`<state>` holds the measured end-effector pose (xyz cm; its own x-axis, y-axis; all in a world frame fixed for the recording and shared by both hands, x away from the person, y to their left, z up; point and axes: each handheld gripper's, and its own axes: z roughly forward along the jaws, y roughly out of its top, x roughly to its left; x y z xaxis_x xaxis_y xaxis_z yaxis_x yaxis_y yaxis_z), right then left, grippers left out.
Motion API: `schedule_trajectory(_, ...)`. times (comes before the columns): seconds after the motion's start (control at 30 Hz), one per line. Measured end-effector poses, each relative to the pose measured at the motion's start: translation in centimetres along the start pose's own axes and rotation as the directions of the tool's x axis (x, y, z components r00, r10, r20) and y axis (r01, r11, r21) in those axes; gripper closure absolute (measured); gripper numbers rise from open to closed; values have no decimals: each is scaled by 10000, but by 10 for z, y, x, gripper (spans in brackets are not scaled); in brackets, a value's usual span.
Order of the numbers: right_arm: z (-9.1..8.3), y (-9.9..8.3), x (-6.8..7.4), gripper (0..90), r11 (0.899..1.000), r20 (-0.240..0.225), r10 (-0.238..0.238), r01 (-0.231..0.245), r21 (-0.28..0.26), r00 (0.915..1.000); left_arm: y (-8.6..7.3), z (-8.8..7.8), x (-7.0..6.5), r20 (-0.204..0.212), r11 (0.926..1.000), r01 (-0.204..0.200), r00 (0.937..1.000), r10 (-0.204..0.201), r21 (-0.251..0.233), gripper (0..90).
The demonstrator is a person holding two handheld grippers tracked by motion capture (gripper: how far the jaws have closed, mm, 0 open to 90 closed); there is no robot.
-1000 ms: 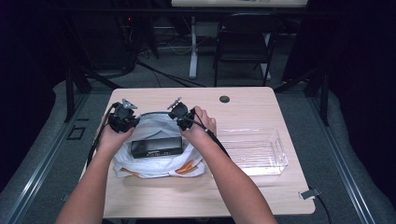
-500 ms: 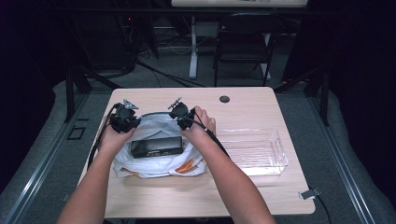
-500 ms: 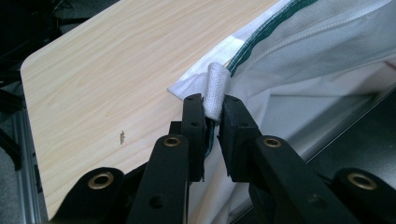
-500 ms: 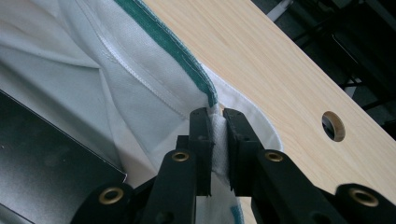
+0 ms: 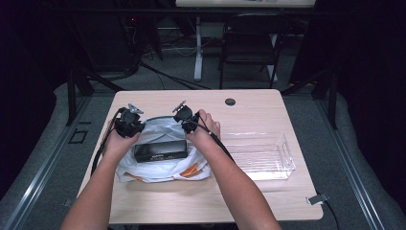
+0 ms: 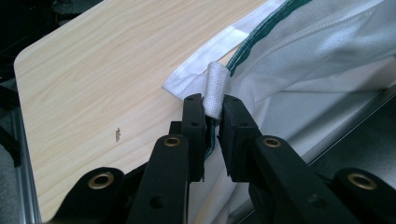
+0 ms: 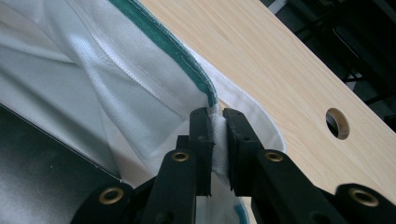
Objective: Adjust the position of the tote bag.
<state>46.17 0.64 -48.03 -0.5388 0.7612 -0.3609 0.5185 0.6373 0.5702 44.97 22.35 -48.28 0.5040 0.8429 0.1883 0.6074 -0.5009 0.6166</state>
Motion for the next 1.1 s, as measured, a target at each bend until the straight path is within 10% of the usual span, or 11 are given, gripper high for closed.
schedule_trajectory(1.1, 16, -5, 0, 825, 9987, -210, 57, -47, 499, 9998, -2, 18, -4, -9, 9984, -103, 9999, 104, 548, 813)
